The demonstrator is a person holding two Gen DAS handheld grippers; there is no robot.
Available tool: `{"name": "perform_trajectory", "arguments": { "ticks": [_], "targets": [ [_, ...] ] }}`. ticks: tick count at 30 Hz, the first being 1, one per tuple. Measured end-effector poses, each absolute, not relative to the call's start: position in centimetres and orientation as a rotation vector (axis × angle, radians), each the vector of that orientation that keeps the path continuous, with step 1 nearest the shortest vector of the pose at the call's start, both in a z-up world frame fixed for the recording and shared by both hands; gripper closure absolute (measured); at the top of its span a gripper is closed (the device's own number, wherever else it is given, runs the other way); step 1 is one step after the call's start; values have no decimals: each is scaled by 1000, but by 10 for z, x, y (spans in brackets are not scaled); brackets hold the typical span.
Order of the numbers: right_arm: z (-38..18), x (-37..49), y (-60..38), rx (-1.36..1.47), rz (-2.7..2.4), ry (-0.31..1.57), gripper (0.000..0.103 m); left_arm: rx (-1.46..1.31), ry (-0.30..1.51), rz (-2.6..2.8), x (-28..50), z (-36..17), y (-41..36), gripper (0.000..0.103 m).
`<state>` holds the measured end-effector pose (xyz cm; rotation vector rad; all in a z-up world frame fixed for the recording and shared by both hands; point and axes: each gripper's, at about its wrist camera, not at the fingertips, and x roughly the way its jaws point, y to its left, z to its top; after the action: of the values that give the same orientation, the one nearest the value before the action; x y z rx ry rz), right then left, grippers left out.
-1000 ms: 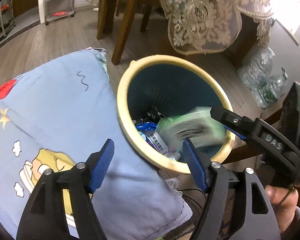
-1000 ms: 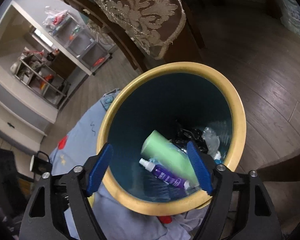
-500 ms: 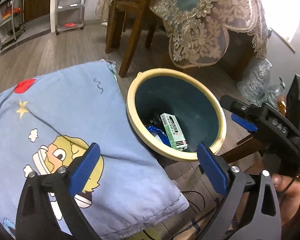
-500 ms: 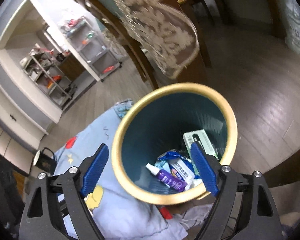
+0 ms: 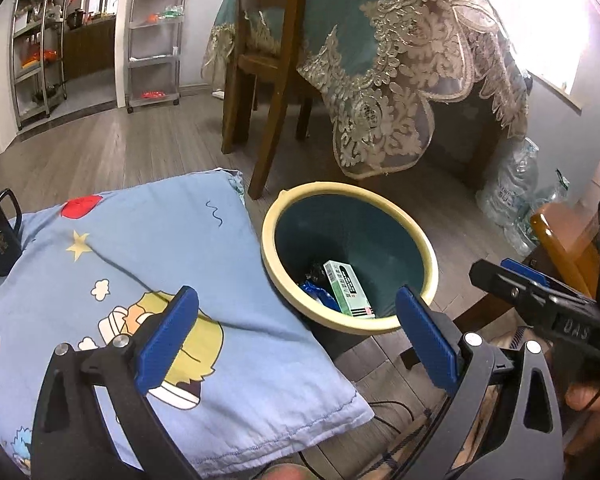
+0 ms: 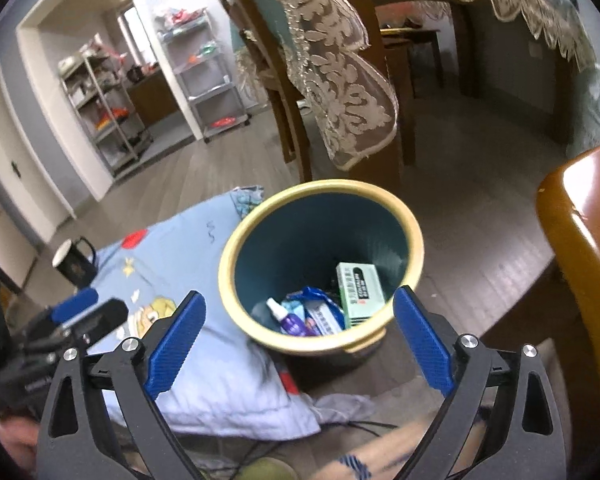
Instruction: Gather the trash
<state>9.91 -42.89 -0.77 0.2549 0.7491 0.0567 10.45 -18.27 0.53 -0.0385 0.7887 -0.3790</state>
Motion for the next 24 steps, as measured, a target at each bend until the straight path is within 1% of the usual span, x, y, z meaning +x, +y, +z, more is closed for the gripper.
{"name": "perform_trajectory", "arguments": {
  "ticks": [6, 12, 24],
  "targets": [
    [-1, 76, -425, 199, 47, 714, 8, -29, 774, -374, 88, 8, -185, 6],
    [0, 56, -433, 234, 25, 665, 7, -11, 746, -322, 76, 10, -181, 6],
    [-1, 53, -433, 249, 31, 659, 6, 4, 721, -328, 70, 11, -181, 6]
  ]
}}
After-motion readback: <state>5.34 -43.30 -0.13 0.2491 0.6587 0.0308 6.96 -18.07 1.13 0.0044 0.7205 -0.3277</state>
